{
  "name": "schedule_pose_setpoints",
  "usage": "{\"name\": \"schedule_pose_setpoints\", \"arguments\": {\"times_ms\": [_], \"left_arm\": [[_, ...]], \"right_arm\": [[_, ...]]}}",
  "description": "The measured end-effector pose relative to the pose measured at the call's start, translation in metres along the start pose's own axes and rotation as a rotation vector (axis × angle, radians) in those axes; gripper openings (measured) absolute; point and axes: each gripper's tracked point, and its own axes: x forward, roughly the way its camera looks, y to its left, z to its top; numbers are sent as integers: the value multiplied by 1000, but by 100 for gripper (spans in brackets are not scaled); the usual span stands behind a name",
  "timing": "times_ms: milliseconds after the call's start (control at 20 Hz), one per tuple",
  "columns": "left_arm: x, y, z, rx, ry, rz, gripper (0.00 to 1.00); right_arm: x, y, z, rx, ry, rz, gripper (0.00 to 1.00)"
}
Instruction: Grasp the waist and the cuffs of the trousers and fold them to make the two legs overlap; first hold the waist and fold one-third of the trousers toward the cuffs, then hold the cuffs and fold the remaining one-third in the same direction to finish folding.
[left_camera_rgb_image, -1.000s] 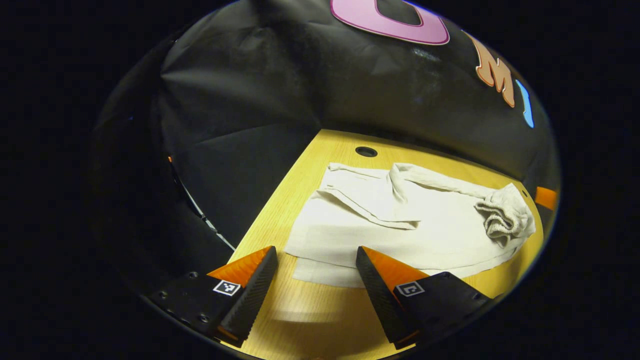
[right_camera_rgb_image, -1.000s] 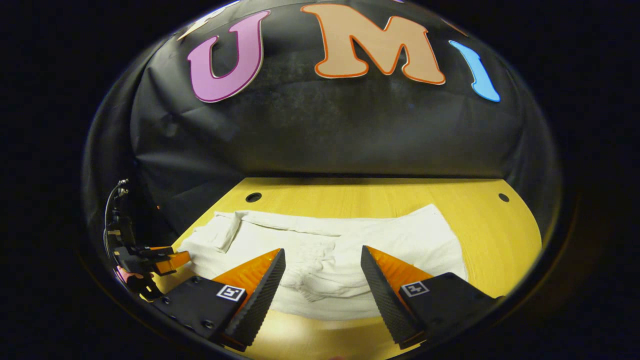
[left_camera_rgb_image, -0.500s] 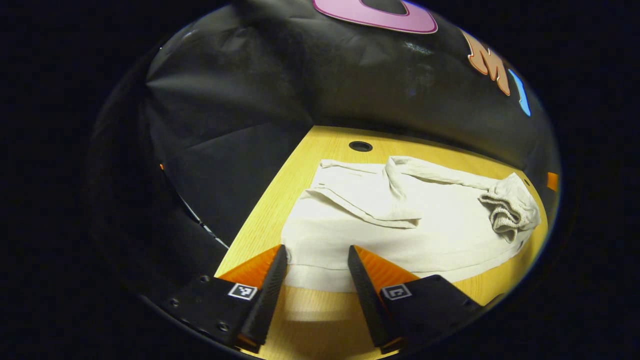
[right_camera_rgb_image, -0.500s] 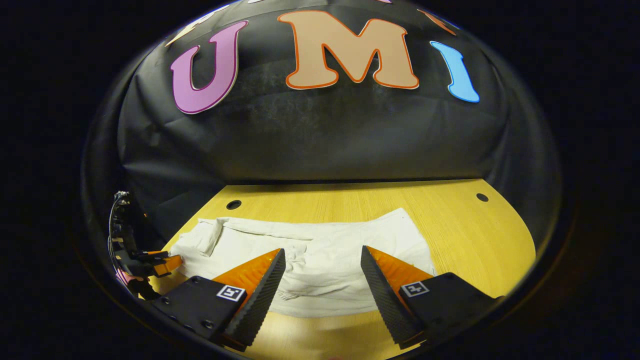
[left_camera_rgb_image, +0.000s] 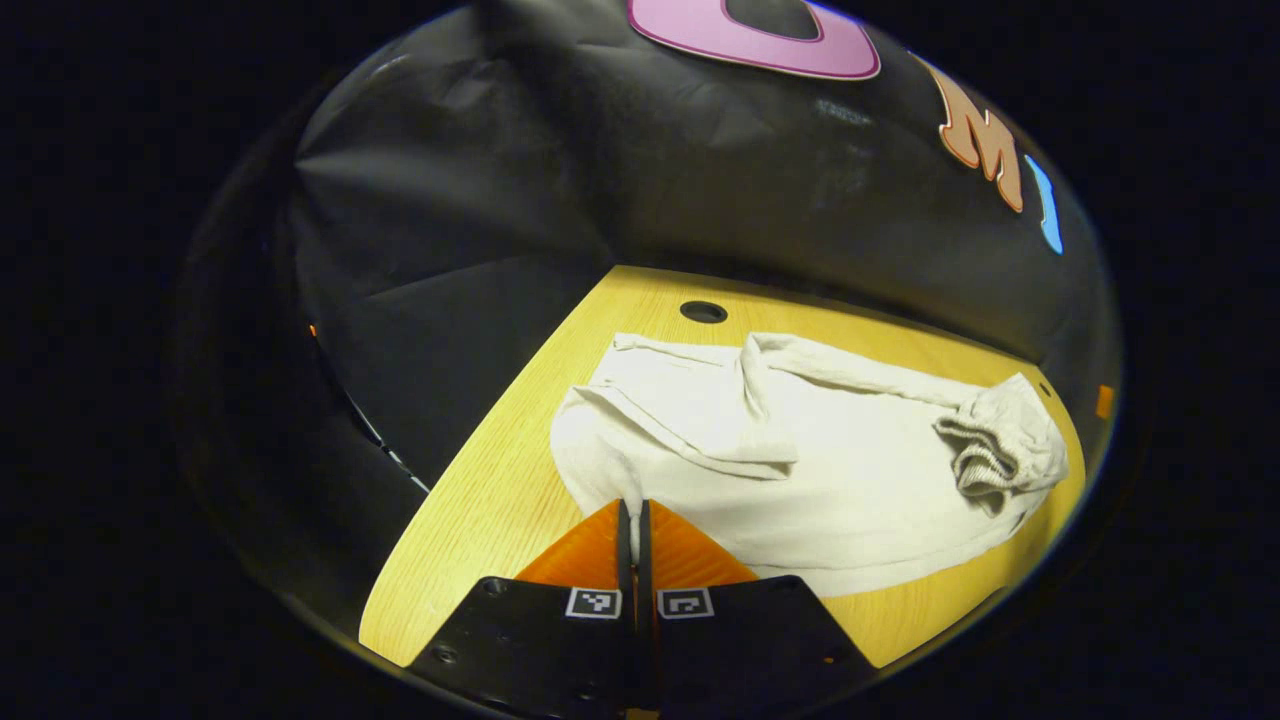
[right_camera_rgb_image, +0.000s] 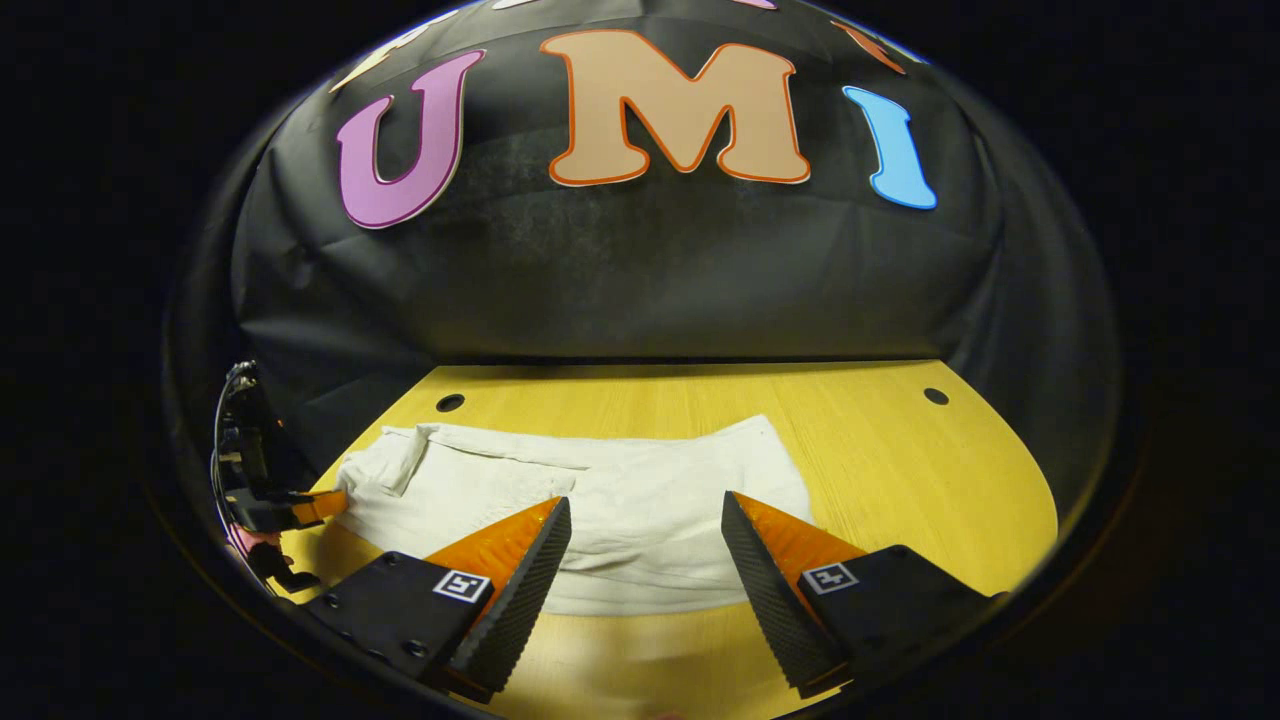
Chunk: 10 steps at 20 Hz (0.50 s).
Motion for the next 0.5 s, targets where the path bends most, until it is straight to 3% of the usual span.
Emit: {"name": "schedule_pose_setpoints", "arguments": {"times_ms": [250, 300, 350, 500], "left_arm": [[-24, -42, 48, -73, -78, -56, 0], [-30, -54, 58, -72, -98, -71, 0], [-36, -68, 67, -63, -112, -86, 0], [-51, -120, 90, -8, -145, -139, 0]], "right_arm": [[-12, -31, 8, 26, -20, -11, 94], [-13, -39, 10, 30, -24, -12, 97], [-16, -47, 11, 32, -25, -15, 93], [-22, -75, 14, 30, -27, -23, 94]]}}
